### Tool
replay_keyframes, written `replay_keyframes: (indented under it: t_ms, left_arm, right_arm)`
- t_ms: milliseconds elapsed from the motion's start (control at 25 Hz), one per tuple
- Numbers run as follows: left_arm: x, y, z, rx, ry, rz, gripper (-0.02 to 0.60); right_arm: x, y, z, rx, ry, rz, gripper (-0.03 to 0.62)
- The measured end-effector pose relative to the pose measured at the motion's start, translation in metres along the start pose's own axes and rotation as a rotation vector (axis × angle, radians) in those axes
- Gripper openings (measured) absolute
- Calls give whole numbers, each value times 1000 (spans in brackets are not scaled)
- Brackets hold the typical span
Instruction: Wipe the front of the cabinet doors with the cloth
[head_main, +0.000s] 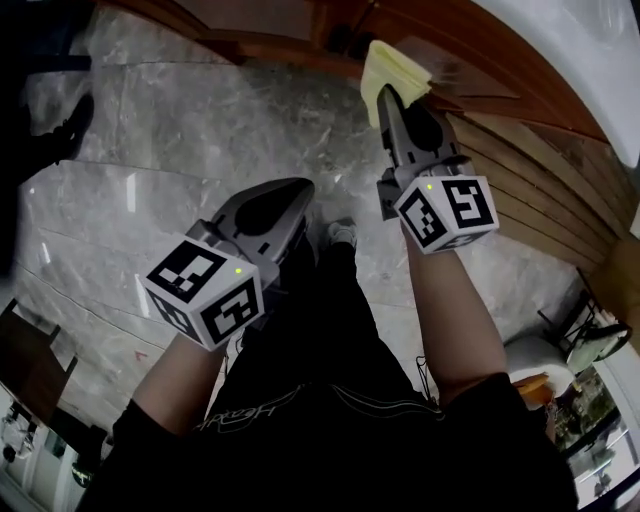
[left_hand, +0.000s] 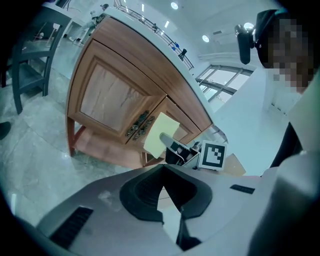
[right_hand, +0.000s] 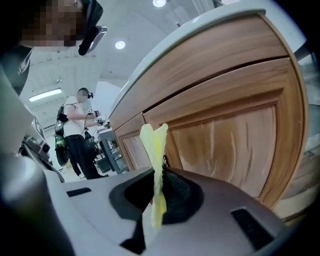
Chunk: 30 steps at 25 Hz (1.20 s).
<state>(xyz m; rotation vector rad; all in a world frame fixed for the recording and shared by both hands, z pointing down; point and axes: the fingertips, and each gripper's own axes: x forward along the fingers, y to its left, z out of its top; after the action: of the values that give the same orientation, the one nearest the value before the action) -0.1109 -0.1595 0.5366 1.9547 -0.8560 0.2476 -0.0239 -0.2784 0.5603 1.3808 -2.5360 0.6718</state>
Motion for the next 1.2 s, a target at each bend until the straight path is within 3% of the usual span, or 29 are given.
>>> replay_keyframes:
  t_ms: [360, 640, 1200]
  left_arm:
    - [-17, 20, -3, -30, -30, 33, 6]
    - [-12, 25, -9, -24, -7, 25, 6]
    - [28, -4, -18, 17, 69, -32, 6]
  right_arm:
    - [23, -5, -3, -49, 11, -44, 40]
    - [32, -17, -13, -15, -3, -88, 41]
    - [6, -58, -13, 57, -54, -188, 41]
